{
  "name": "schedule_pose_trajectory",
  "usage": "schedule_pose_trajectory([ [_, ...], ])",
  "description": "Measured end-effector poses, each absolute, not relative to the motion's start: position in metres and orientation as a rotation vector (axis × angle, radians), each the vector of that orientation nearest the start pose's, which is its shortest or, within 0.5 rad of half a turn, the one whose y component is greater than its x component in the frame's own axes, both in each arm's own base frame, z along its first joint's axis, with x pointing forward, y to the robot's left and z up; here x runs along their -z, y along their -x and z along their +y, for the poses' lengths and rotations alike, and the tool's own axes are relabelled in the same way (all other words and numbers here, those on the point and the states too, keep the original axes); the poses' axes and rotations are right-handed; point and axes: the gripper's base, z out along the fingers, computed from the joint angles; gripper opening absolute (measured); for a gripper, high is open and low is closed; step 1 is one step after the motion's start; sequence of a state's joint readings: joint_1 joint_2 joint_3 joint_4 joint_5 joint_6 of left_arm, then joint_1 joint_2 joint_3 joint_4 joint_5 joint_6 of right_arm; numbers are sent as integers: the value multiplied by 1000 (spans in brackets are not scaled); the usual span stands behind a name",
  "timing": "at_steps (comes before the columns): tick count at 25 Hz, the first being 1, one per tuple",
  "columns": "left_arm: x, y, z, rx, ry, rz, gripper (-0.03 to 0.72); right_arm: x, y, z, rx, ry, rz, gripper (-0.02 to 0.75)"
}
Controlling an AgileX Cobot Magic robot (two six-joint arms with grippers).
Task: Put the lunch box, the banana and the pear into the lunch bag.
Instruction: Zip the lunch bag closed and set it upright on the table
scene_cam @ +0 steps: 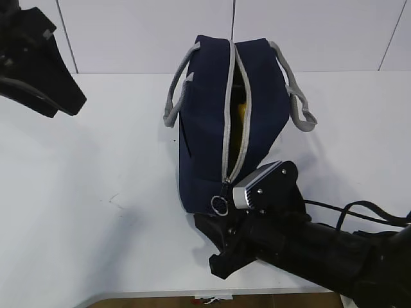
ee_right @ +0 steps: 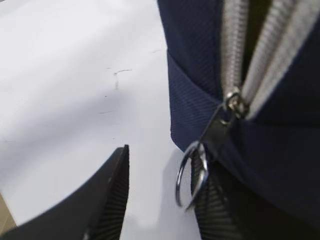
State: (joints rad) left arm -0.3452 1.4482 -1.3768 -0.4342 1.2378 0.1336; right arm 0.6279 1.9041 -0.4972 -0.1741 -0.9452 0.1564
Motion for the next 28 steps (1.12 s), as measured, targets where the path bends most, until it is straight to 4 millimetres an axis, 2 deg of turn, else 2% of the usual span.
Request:
schedule_pose_trajectory([
  [11,-356,-256,-131,661,-561,2713,315,-106,-233,183,-574,625,1892,341],
  [20,-356,-256,-131,661,-561,2713,312,-102,-229,175,-557,565,1914,283],
  [28,-356,-256,-131,661,-561,2713,309,-105,-229,174,-563,538,1888,274],
])
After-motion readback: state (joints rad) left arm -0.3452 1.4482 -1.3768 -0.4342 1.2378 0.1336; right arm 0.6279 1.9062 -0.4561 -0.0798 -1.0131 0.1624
